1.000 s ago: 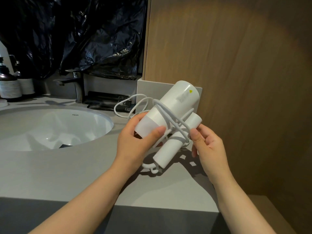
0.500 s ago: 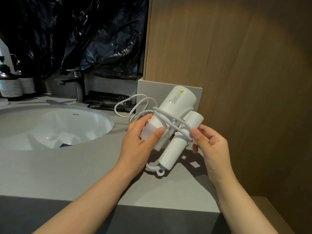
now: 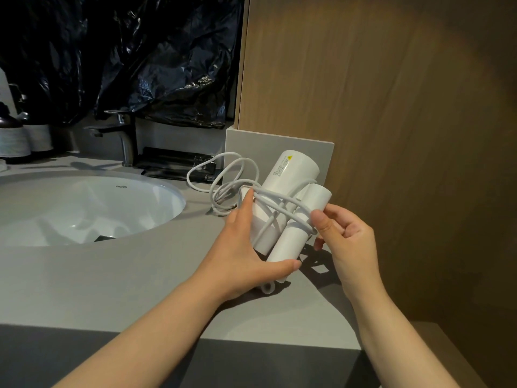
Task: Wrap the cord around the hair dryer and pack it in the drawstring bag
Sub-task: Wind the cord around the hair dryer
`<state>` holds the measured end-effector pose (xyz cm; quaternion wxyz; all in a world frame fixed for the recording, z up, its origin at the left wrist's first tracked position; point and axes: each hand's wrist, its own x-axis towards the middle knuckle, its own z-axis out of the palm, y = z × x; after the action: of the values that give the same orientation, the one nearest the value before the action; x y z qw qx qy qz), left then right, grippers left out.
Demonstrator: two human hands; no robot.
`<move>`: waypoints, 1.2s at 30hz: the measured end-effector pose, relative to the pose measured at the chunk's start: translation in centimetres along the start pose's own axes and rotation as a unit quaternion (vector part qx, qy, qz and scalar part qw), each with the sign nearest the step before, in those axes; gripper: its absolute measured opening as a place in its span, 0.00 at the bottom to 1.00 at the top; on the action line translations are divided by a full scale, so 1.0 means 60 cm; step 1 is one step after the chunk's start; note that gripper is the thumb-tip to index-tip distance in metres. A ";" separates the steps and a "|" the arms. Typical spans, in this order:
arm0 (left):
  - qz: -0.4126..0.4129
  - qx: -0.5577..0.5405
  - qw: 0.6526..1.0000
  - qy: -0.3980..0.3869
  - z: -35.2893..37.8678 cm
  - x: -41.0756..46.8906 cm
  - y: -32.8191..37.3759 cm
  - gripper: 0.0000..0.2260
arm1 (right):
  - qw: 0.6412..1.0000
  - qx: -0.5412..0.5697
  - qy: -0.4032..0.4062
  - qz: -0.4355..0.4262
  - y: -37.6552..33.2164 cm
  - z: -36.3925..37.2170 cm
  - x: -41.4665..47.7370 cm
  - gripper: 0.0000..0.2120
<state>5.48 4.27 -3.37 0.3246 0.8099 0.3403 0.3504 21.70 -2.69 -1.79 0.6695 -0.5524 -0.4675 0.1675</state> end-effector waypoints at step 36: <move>-0.042 -0.358 0.930 -0.074 -0.018 0.012 -0.019 0.27 | 0.999 -0.001 -0.036 0.013 0.021 -0.007 0.010 0.19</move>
<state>4.63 5.79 -3.39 0.6322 0.6482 0.2009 0.3739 22.71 -2.08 -2.65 0.6498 -0.5524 -0.4840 0.1956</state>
